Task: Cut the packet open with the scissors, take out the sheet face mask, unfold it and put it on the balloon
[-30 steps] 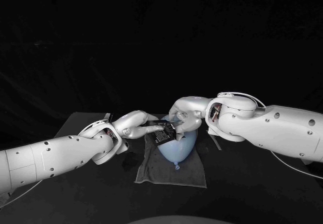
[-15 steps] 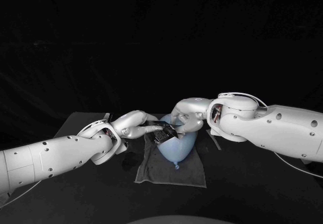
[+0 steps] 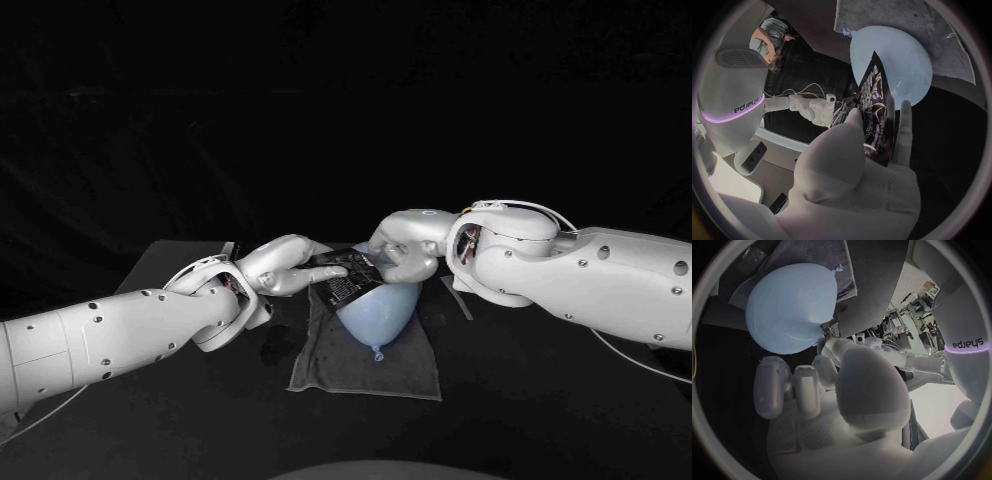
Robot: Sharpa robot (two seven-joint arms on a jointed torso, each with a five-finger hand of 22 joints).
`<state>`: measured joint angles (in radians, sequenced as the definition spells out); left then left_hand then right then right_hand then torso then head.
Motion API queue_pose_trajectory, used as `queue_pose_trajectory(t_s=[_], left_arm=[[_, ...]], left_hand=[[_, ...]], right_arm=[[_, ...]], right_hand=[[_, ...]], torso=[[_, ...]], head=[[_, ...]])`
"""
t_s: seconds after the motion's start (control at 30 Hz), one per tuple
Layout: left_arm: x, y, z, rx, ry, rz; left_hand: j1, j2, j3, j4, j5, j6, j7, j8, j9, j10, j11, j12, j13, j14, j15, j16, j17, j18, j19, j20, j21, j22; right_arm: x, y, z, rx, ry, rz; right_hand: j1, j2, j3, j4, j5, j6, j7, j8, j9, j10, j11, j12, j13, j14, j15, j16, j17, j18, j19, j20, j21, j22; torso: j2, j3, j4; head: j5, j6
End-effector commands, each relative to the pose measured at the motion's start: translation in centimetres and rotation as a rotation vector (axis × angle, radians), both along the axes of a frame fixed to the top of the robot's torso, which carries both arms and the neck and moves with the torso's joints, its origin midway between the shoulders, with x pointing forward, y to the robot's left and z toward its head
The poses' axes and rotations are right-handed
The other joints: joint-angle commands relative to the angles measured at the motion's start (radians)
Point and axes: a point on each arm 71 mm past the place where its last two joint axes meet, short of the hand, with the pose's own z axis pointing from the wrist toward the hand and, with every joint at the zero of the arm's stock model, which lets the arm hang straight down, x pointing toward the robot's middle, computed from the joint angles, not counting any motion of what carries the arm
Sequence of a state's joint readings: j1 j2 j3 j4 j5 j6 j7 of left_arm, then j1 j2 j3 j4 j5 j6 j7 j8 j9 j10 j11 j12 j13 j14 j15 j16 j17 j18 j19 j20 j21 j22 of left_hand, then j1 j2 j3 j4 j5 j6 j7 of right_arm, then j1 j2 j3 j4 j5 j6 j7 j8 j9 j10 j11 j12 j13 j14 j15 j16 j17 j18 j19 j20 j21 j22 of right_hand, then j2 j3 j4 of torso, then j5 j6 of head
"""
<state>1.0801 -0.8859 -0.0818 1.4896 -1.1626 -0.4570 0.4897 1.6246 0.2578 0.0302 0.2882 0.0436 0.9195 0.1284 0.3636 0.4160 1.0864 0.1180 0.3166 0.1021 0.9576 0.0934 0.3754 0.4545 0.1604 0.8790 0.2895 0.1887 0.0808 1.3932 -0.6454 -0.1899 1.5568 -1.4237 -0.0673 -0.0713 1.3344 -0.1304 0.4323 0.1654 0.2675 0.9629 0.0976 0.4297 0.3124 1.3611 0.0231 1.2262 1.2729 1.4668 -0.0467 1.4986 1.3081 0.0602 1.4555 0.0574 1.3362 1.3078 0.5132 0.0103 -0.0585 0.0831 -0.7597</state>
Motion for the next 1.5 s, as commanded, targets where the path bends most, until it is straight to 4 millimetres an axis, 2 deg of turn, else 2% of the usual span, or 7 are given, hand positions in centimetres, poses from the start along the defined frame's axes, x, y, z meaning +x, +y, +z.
queue_pose_trajectory(t_s=[0.03, 0.3, 0.4, 0.73, 0.8, 1.03, 1.5], left_arm=[[-0.1, -0.4, 0.2, -0.014, 0.004, -0.021], [-0.1, -0.5, 0.3, -0.017, 0.002, -0.027], [-0.1, -0.6, 0.3, -0.019, 0.0, -0.028], [-0.1, -0.6, 0.3, -0.023, -0.006, -0.021], [0.0, -0.5, 0.3, -0.022, -0.006, -0.019], [0.1, -0.3, 0.2, -0.021, -0.004, -0.012], [0.1, -0.1, 0.2, -0.025, 0.005, -0.003]], left_hand=[[0.002, 0.016, -0.001, 0.006, 0.004, 0.001, -0.003, 0.004, 0.0, 0.003, 0.001, -0.006, -0.001, -0.004, -0.001, -0.003, 0.002, 0.012, -0.007, 0.0, -0.007, -0.001], [0.001, 0.016, -0.001, 0.005, 0.004, 0.001, -0.004, 0.004, 0.001, 0.003, 0.001, -0.006, -0.001, -0.004, 0.0, -0.003, 0.002, 0.011, -0.007, 0.0, -0.007, -0.001], [0.001, 0.016, -0.001, 0.005, 0.004, 0.001, -0.004, 0.004, 0.001, 0.003, 0.001, -0.006, -0.001, -0.004, 0.0, -0.003, 0.002, 0.011, -0.007, 0.0, -0.007, -0.001], [0.001, 0.017, -0.002, 0.005, 0.004, 0.001, -0.005, 0.004, 0.001, 0.003, 0.001, -0.007, -0.002, -0.004, 0.0, -0.003, 0.002, 0.011, -0.008, 0.001, -0.008, -0.002], [0.001, 0.017, -0.002, 0.005, 0.004, 0.001, -0.005, 0.004, 0.001, 0.003, 0.001, -0.007, -0.002, -0.004, 0.0, -0.003, 0.002, 0.011, -0.008, 0.001, -0.008, -0.002], [0.001, 0.017, -0.002, 0.005, 0.004, 0.001, -0.005, 0.004, 0.001, 0.003, 0.001, -0.007, -0.002, -0.004, 0.0, -0.003, 0.002, 0.011, -0.008, 0.001, -0.008, -0.002], [0.0, 0.017, -0.004, 0.005, 0.004, 0.002, -0.005, 0.003, 0.003, 0.004, 0.001, -0.008, -0.002, -0.004, 0.0, -0.004, 0.003, 0.01, -0.009, 0.0, -0.009, -0.003]], right_arm=[[0.2, 0.2, 0.1, -0.007, -0.032, -0.037], [0.4, 0.9, 0.0, -0.021, -0.029, -0.033], [0.3, 1.4, -0.1, -0.024, -0.019, -0.015], [0.1, 2.0, -0.3, -0.045, 0.011, 0.031], [0.0, 1.9, -0.3, -0.036, 0.013, 0.036], [0.0, 1.5, 0.1, 0.031, 0.015, 0.02], [0.4, 0.3, 0.3, 0.129, 0.065, -0.073]], right_hand=[[-0.017, 0.004, 0.004, 0.007, 0.001, -0.007, 0.003, 0.005, 0.0, -0.003, -0.003, -0.006, -0.003, 0.077, -0.002, 0.0, 0.15, 0.0, 0.001, 0.0, -0.006, 0.115], [-0.029, 0.011, 0.028, -0.002, -0.092, -0.019, 0.005, 0.006, 0.001, -0.005, -0.001, -0.011, -0.005, 0.076, 0.0, -0.003, 0.147, 0.002, -0.001, 0.003, -0.015, 0.113], [-0.04, 0.002, 0.027, -0.008, -0.212, -0.019, 0.007, 0.006, -0.001, -0.006, 0.001, -0.012, -0.005, 0.077, 0.002, -0.003, 0.148, 0.003, -0.002, 0.004, -0.02, 0.112], [-0.094, -0.084, -0.068, 0.011, -0.219, -0.014, 0.009, 0.009, -0.001, -0.004, 0.004, -0.01, -0.003, 0.077, 0.004, -0.002, 0.15, 0.003, -0.003, 0.005, -0.024, 0.113], [-0.088, -0.075, -0.069, 0.012, -0.219, -0.008, 0.006, 0.012, 0.0, -0.003, 0.002, -0.008, -0.001, 0.077, 0.003, -0.001, 0.152, 0.002, -0.002, 0.005, -0.022, 0.114], [-0.036, 0.042, -0.036, 0.021, -0.219, 0.025, -0.015, 0.035, 0.009, 0.019, -0.016, 0.015, 0.018, 0.08, -0.011, 0.006, 0.162, -0.002, 0.009, -0.005, -0.001, 0.128], [0.02, 0.074, -0.029, -0.007, -0.219, 0.05, -0.042, 0.078, 0.029, 0.066, -0.039, 0.079, 0.074, 0.085, -0.03, 0.019, 0.181, -0.012, 0.029, -0.022, 0.038, 0.153]], torso=[[0.0, 0.0007, 0.0014], [-0.001, -0.0007, 0.002], [-0.001, -0.0011, 0.0022], [-0.001, -0.0021, 0.0028], [-0.001, -0.0016, 0.0024], [-0.001, -0.0002, 0.0003], [-0.001, -0.0005, 0.0012]], head=[[-0.003, -0.002], [-0.004, -0.003], [-0.004, -0.003], [-0.003, -0.004], [-0.001, -0.004], [0.002, -0.005], [0.002, -0.01]])
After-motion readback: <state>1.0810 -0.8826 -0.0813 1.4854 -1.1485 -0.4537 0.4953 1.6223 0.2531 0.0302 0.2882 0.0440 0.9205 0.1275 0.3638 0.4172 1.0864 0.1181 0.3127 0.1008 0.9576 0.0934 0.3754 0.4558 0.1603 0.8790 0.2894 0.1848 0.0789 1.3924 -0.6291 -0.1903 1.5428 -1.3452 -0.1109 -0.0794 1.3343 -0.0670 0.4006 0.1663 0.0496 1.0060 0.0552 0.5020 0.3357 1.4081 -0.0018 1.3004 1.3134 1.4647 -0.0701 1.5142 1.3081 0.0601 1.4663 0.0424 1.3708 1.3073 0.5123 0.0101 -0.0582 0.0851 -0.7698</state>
